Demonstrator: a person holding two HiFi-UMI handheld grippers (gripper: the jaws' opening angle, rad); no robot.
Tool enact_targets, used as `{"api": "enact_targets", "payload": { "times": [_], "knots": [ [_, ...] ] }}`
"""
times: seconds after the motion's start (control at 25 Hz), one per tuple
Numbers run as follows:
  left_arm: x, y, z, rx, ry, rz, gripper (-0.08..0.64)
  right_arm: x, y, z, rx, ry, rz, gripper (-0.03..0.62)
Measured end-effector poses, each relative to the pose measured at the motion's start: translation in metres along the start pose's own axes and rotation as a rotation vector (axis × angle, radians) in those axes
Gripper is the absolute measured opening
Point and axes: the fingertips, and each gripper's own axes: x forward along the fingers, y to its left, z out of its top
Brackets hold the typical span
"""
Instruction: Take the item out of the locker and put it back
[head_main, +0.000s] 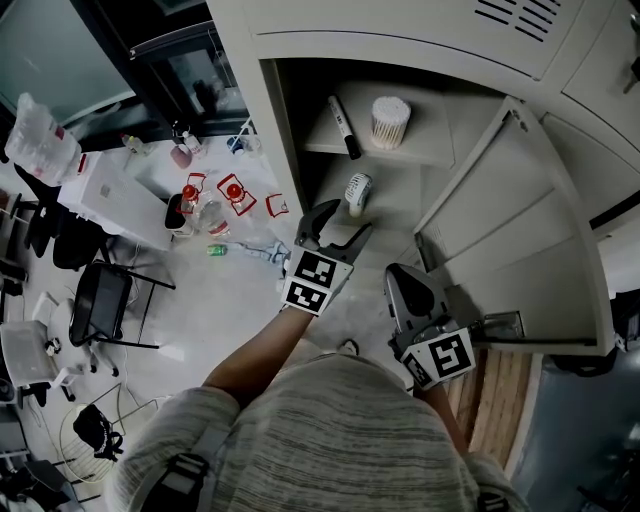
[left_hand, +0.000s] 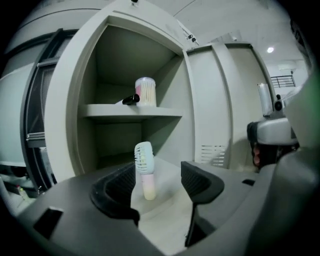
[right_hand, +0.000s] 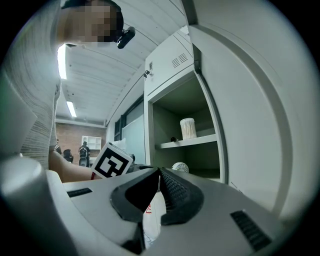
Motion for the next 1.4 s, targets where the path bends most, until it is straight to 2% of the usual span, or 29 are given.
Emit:
{"api": "enact_targets", "payload": {
  "times": [0.16,0.48,0.72,0.92,1.2,1.4],
  "knots": [
    [-0.015,-0.008,0.018,0.002,-0.055,-0.023,0.278,0.000,-0.001,0.003,0.004,-0.012,0.000,0.026],
    [-0.042,-0.013,0.078,0.114,-0.193,-0.005,0.278,-0.001,-0.005,0.005,0.002,-0.023,0.003,0.026],
    [-0.041,-0.014,0.118,0.078,-0.269,-0.019,0.278,-0.001,-0.008,0.008,0.005,-0.033,0.006,0.026],
    [-0.032,-0.012,0.142,0.056,-0.297,-0.015,0.278,-0.005,-0.009,0.010,0.012,-0.043,0.004,0.026],
    [-0.018,0.009,0.171,0.106,-0.299,0.075,0.278,-0.009,-0.013,0.009,0.006,-0.041,-0.009,0.026],
    [-0.005,0.012,0.181,0.134,-0.275,0.083,0.302,-0.009,-0.011,0.009,0.011,-0.041,-0.006,0.026]
  ]
}}
